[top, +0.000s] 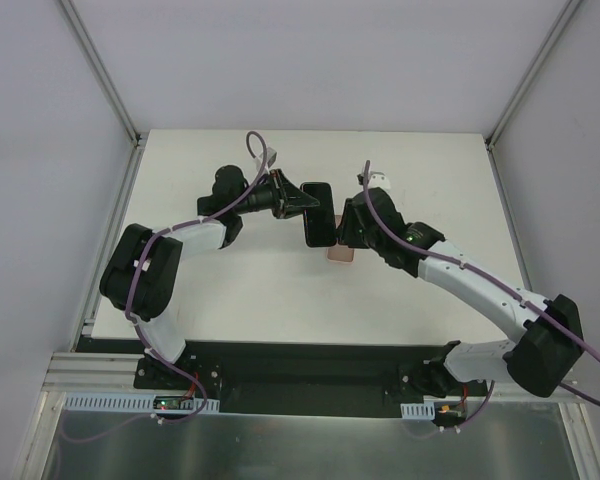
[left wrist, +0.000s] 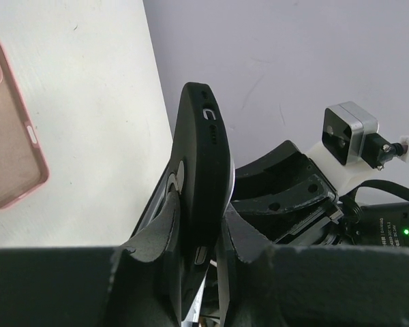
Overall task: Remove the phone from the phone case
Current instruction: Remove the phone case from the phone.
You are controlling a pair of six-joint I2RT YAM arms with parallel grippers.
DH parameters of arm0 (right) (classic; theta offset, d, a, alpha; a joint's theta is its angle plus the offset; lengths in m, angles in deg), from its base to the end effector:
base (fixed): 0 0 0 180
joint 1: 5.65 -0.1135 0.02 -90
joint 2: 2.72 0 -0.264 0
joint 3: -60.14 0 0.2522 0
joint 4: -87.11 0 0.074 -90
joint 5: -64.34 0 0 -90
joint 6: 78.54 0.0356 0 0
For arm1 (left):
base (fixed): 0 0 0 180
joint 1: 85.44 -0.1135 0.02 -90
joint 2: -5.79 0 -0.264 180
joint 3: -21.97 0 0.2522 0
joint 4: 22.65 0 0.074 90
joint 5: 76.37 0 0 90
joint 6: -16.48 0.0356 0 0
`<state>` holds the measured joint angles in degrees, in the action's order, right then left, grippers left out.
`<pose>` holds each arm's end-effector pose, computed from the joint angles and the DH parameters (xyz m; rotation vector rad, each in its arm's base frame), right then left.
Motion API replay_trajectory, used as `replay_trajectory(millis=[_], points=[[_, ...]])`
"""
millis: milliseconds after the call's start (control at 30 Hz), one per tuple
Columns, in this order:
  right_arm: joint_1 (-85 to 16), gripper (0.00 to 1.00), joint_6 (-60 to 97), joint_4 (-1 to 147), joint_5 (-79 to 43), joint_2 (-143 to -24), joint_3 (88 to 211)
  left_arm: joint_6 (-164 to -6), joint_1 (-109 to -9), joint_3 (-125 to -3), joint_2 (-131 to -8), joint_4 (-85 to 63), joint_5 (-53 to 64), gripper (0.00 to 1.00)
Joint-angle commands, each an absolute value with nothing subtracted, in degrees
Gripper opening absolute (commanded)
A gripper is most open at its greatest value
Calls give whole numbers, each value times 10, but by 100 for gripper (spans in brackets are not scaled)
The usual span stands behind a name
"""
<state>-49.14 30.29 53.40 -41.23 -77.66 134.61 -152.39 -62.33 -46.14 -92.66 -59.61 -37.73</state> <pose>0.2193 0.1948 0.3055 -0.3079 2.1399 0.3387 0.3313 -0.1716 0.2583 0.0161 1.9044 -1.9693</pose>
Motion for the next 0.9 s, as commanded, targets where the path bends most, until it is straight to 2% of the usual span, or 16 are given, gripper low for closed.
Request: replay_trajectory(millis=[0, 233, 333, 533, 867], points=[[-496, 33, 284, 414, -428, -845, 1310, -1685, -614, -496, -868, -810, -422, 0], [-494, 33, 290, 441, -403, -826, 1295, -1660, -618, -493, -861, -782, -424, 0], [-485, 34, 300, 472, -357, -793, 1270, -1636, -619, -492, -855, -753, -424, 0], [-428, 40, 361, 641, -166, -666, 1167, -1604, -619, -491, -860, -716, -417, 0], [-427, 36, 346, 559, -218, -662, 1180, -1632, -619, -501, -869, -744, -413, 0]])
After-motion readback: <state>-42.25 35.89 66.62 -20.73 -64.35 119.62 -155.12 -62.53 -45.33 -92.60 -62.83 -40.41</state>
